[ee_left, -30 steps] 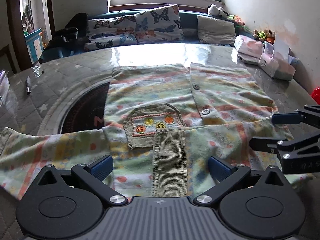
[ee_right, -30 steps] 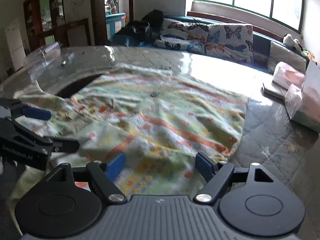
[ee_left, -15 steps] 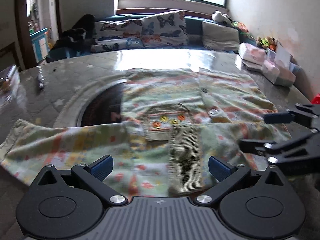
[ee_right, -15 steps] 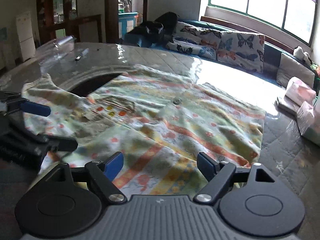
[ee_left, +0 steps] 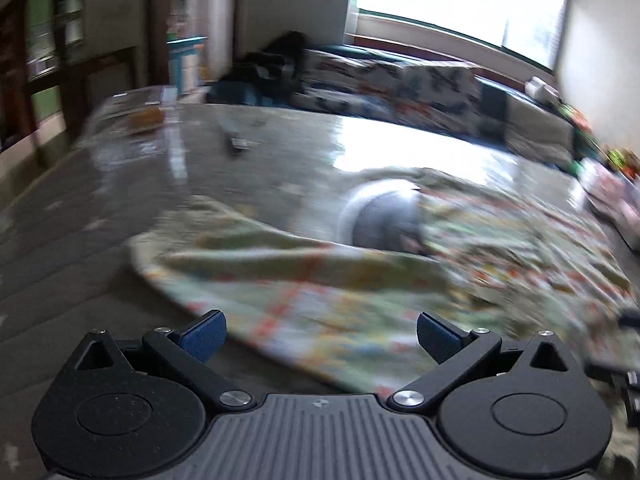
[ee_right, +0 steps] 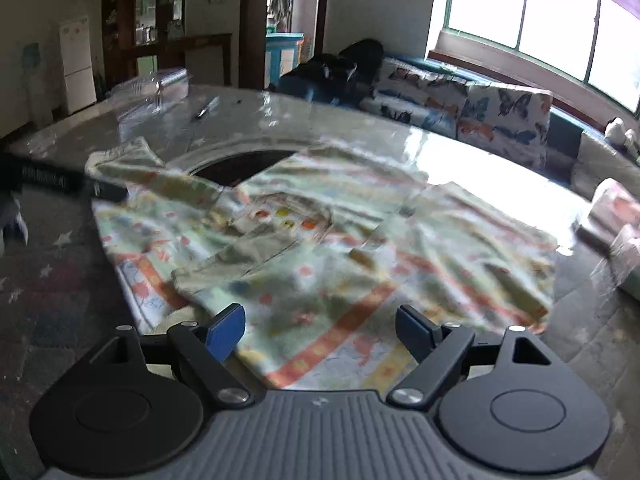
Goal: Fold clothes
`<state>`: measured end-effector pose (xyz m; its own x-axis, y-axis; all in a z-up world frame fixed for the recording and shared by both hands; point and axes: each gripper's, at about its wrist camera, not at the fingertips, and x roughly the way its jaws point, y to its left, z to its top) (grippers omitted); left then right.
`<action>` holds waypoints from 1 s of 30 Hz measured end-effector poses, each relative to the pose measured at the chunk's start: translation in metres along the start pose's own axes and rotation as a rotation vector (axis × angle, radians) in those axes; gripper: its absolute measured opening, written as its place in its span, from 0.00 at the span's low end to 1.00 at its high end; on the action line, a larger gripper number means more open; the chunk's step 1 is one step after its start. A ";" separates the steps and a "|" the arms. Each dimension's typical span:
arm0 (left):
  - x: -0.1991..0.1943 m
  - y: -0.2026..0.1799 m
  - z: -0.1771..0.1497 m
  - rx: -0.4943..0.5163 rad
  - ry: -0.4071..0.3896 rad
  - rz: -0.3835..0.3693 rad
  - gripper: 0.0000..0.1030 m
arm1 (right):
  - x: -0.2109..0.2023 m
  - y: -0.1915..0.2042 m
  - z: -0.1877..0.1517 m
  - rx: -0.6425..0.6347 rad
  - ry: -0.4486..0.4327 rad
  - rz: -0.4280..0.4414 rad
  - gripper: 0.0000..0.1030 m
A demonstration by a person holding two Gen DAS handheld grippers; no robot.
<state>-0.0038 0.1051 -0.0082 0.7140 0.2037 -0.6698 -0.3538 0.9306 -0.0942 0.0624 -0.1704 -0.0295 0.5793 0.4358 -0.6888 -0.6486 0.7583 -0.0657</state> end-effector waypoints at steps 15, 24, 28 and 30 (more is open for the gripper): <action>0.018 0.095 0.035 -0.217 -0.057 0.173 0.73 | -0.010 -0.006 -0.003 0.068 -0.021 -0.018 0.82; 0.040 0.104 0.035 -0.248 -0.017 0.196 0.57 | -0.016 -0.007 -0.005 0.085 -0.033 -0.017 0.82; 0.040 0.104 0.034 -0.237 -0.030 0.208 0.54 | -0.017 -0.007 -0.006 0.091 -0.037 -0.015 0.82; 0.041 0.104 0.034 -0.235 -0.035 0.211 0.40 | -0.018 -0.007 -0.007 0.097 -0.040 -0.017 0.82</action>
<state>0.0092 0.2207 -0.0206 0.6284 0.3991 -0.6678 -0.6238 0.7713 -0.1261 0.0531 -0.1871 -0.0212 0.6102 0.4400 -0.6588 -0.5890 0.8081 -0.0058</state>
